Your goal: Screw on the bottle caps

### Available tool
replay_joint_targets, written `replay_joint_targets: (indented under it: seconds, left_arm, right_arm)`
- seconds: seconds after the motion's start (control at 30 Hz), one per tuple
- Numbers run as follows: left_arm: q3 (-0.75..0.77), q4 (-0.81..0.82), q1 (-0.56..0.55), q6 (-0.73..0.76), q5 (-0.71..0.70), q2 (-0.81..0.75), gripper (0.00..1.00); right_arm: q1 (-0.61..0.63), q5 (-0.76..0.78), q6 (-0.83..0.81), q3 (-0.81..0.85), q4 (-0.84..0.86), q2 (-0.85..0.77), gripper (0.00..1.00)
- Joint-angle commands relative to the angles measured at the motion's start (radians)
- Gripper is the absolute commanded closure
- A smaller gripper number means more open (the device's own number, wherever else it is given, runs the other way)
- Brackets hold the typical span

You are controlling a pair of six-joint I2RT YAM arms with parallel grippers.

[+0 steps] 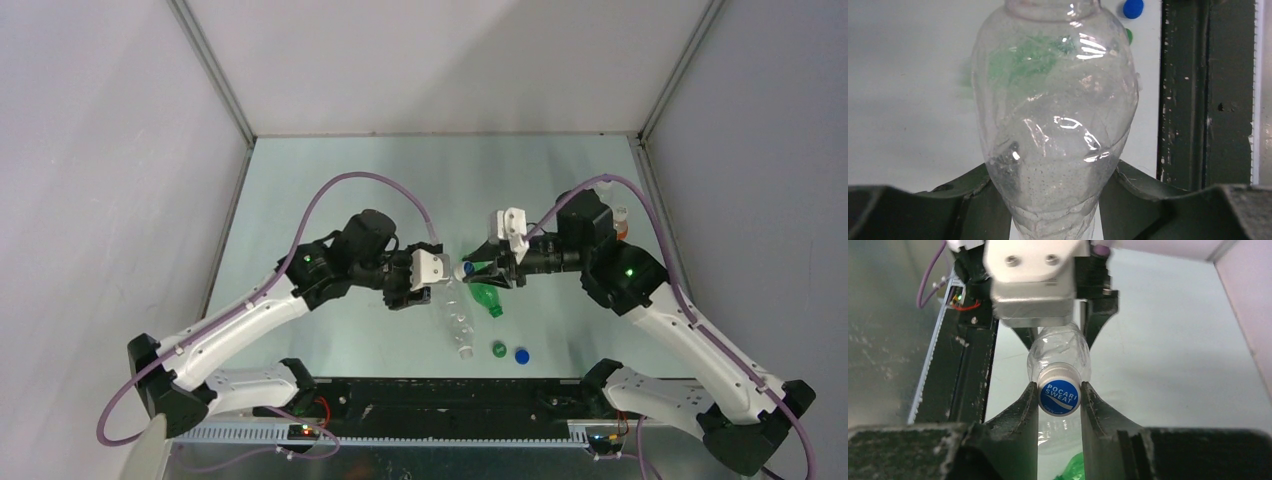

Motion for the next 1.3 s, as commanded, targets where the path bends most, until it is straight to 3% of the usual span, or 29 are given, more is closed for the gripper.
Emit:
replay_joint_targets:
  seconds: [0.0, 0.17, 0.27, 0.4, 0.53, 0.57, 0.67, 0.73, 0.9, 1.27]
  left_arm:
    - [-0.012, 0.159, -0.002, -0.078, -0.085, -0.032, 0.71]
    - [-0.143, 0.429, -0.033, -0.206, -0.292, -0.113, 0.73]
    - [-0.198, 0.504, -0.067, -0.237, -0.436, -0.133, 0.73]
    - [-0.246, 0.583, -0.135, -0.222, -0.626, -0.135, 0.72]
    - [-0.301, 0.676, -0.166, -0.224, -0.696, -0.142, 0.73]
    - [-0.309, 0.712, -0.166, -0.228, -0.698, -0.145, 0.73]
    - [-0.328, 0.727, -0.165, -0.260, -0.681, -0.140, 0.73]
    - [-0.334, 0.731, -0.165, -0.286, -0.666, -0.135, 0.73]
    - [-0.348, 0.755, -0.165, -0.340, -0.610, -0.133, 0.73]
    - [-0.345, 0.778, -0.165, -0.367, -0.547, -0.122, 0.71]
  right_arm:
    - [0.024, 0.218, 0.307, 0.028, 0.112, 0.022, 1.00]
    - [0.121, 0.560, 0.579, 0.030, 0.118, 0.017, 1.00]
    - [0.146, 0.740, 0.744, 0.080, 0.039, 0.044, 1.00]
    - [0.190, 0.907, 0.909, 0.120, -0.069, 0.065, 1.00]
    - [0.235, 1.032, 0.956, 0.120, -0.056, 0.074, 1.00]
    - [0.255, 1.051, 0.945, 0.111, -0.039, 0.067, 0.98]
    - [0.292, 1.099, 0.871, 0.063, 0.112, 0.027, 0.56]
    - [0.296, 1.101, 0.840, 0.016, 0.214, -0.005, 0.42]
    - [0.302, 1.089, 0.800, -0.062, 0.379, -0.039, 0.38]
    - [0.303, 1.014, 0.840, -0.148, 0.537, -0.017, 0.41]
